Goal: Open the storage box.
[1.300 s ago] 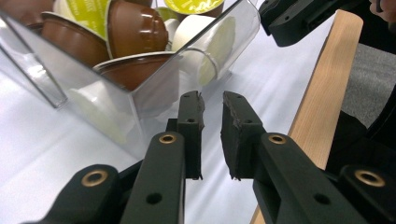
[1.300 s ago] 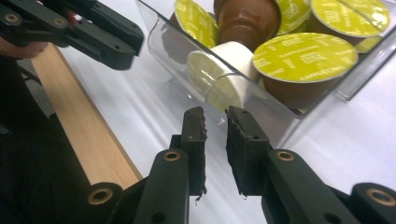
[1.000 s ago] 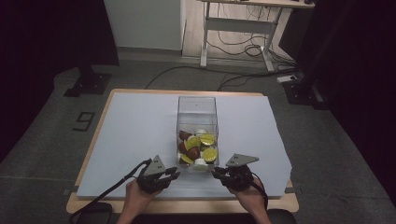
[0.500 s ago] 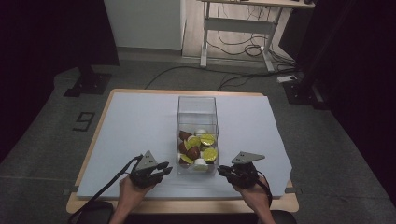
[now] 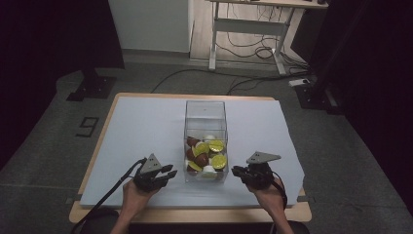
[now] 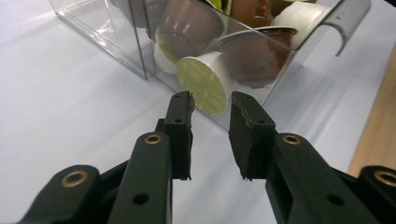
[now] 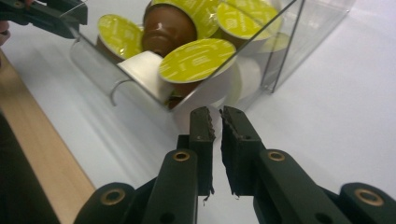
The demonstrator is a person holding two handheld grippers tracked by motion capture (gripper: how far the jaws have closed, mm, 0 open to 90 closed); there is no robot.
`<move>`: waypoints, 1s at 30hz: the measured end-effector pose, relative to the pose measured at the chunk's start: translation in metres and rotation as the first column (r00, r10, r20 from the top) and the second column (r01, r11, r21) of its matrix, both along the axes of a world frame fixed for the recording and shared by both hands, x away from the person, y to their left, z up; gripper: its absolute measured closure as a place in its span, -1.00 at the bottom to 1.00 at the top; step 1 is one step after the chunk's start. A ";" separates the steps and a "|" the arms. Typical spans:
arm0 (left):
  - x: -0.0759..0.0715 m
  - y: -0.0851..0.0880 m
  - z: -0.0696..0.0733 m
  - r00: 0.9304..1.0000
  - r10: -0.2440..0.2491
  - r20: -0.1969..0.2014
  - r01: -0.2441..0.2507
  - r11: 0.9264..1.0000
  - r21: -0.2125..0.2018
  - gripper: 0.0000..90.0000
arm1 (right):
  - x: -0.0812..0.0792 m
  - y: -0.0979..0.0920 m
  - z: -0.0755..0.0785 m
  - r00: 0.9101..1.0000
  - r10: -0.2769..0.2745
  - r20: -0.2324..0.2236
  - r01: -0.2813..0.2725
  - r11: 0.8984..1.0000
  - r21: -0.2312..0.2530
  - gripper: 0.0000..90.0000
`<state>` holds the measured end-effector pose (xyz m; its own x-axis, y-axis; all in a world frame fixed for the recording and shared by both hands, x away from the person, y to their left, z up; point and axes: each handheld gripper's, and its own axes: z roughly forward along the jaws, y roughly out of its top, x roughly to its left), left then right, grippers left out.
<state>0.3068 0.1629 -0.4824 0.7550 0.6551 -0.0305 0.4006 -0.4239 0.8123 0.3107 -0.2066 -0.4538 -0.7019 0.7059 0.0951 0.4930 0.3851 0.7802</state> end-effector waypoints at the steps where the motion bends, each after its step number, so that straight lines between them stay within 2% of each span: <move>1: 0.001 0.000 0.000 1.000 0.004 0.001 -0.004 1.000 -0.001 0.52 | 0.002 -0.001 0.000 1.000 -0.001 -0.001 0.001 1.000 -0.003 0.80; 4: 0.005 0.002 -0.001 1.000 0.018 -0.001 -0.018 1.000 -0.009 0.47 | 0.009 -0.005 0.002 1.000 -0.010 -0.003 0.010 1.000 -0.004 0.76; 9: 0.010 0.004 -0.003 0.999 0.036 0.005 -0.036 0.999 0.003 0.38 | 0.017 -0.011 0.003 1.000 -0.026 -0.001 0.026 0.999 -0.035 0.69; 14: 0.015 0.005 -0.005 0.999 0.051 0.007 -0.051 0.999 0.019 0.26 | 0.018 -0.021 0.001 0.999 -0.046 -0.006 0.046 0.998 -0.040 0.56; 21: 0.019 0.008 -0.010 0.997 0.072 0.012 -0.072 0.996 0.043 0.02 | 0.019 -0.031 -0.004 0.998 -0.061 -0.008 0.060 0.995 -0.074 0.30; 30: 0.024 0.014 -0.019 0.997 0.077 -0.024 -0.076 0.996 0.053 -0.38 | 0.017 -0.042 -0.013 0.998 -0.070 -0.011 0.068 0.991 -0.119 -0.12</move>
<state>0.3308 0.1772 -0.5013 0.7021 0.7119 -0.0132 0.4537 -0.4330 0.7789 0.3278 -0.2483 -0.4669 -0.6504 0.7594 0.0181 0.5328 0.4391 0.7234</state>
